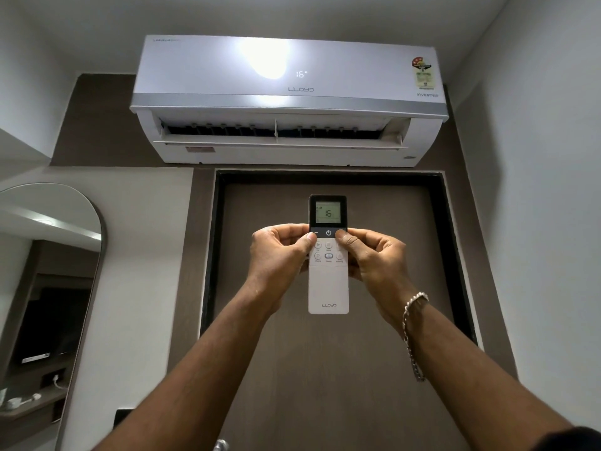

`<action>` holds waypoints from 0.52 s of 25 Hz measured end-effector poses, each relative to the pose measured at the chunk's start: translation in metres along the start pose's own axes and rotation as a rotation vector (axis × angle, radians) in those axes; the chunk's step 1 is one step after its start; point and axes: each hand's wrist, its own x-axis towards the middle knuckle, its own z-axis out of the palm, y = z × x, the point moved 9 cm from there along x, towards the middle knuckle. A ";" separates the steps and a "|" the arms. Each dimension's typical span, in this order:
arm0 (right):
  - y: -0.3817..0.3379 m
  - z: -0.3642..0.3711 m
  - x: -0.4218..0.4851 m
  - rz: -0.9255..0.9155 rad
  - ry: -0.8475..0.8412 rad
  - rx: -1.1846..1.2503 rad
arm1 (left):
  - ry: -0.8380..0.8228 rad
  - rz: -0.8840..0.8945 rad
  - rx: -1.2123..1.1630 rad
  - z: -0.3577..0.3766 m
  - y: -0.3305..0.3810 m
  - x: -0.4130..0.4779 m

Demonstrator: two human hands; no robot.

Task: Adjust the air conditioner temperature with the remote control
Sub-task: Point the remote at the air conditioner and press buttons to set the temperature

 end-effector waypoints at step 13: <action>-0.014 0.002 -0.002 -0.042 -0.046 -0.071 | -0.009 -0.003 -0.026 0.000 0.004 -0.004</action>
